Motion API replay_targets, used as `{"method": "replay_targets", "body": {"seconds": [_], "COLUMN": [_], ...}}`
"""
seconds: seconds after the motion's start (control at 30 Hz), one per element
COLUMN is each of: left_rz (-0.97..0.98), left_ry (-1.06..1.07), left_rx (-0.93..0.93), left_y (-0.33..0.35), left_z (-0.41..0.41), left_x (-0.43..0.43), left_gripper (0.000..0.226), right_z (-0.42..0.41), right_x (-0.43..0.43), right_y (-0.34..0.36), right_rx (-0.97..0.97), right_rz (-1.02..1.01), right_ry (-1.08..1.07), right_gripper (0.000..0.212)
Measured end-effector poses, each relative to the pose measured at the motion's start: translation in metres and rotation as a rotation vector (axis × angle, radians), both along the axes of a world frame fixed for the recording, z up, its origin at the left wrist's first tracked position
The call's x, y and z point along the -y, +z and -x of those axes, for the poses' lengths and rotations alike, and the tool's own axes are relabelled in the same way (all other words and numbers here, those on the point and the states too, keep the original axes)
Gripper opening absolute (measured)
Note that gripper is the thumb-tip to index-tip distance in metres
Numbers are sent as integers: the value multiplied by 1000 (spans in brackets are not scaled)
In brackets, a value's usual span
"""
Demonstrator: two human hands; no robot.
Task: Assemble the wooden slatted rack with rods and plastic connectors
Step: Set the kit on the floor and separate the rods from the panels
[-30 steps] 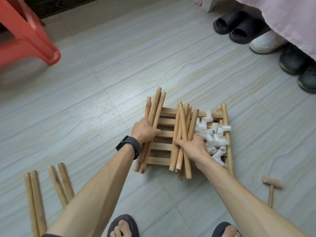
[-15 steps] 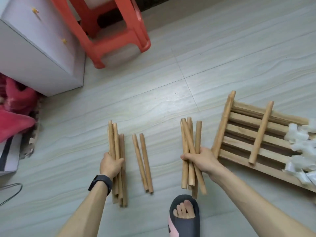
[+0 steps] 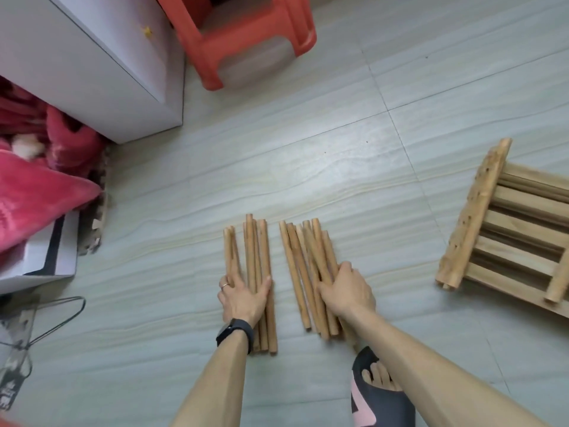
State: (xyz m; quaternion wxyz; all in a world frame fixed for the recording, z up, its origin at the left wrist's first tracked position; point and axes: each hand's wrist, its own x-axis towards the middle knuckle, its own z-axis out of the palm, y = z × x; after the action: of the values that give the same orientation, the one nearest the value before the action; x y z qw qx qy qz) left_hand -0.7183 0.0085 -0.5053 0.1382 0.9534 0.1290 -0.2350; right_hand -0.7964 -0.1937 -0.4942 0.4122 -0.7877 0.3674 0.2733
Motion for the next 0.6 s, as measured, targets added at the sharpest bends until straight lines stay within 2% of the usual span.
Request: {"method": "replay_targets", "body": {"seconds": [0.1, 0.2, 0.33, 0.4, 0.47, 0.53, 0.6], "left_rz": [-36, -42, -81, -189, -159, -32, -14], "left_ry": [3, 22, 20, -139, -384, -544, -614], "left_rx": [-25, -30, -52, 55, 182, 151, 46], "left_y": [-4, -7, -7, -2, 1, 6, 8], "left_z": [3, 7, 13, 18, 21, 26, 35], "left_x": [6, 7, 10, 18, 30, 46, 60], "left_gripper": [96, 93, 88, 84, 78, 76, 79], "right_z": [11, 21, 24, 21, 18, 19, 24], "right_x": [-4, -3, -5, -3, 2, 9, 21], "right_y": [7, 6, 5, 6, 6, 7, 10], "right_rx": [28, 53, 86, 146, 212, 211, 206], "right_rz": [266, 341, 65, -42, -184, -366, -499], "right_ry": [113, 169, 91, 64, -5, -114, -248], "right_gripper": [45, 51, 64, 65, 60, 64, 69]}}
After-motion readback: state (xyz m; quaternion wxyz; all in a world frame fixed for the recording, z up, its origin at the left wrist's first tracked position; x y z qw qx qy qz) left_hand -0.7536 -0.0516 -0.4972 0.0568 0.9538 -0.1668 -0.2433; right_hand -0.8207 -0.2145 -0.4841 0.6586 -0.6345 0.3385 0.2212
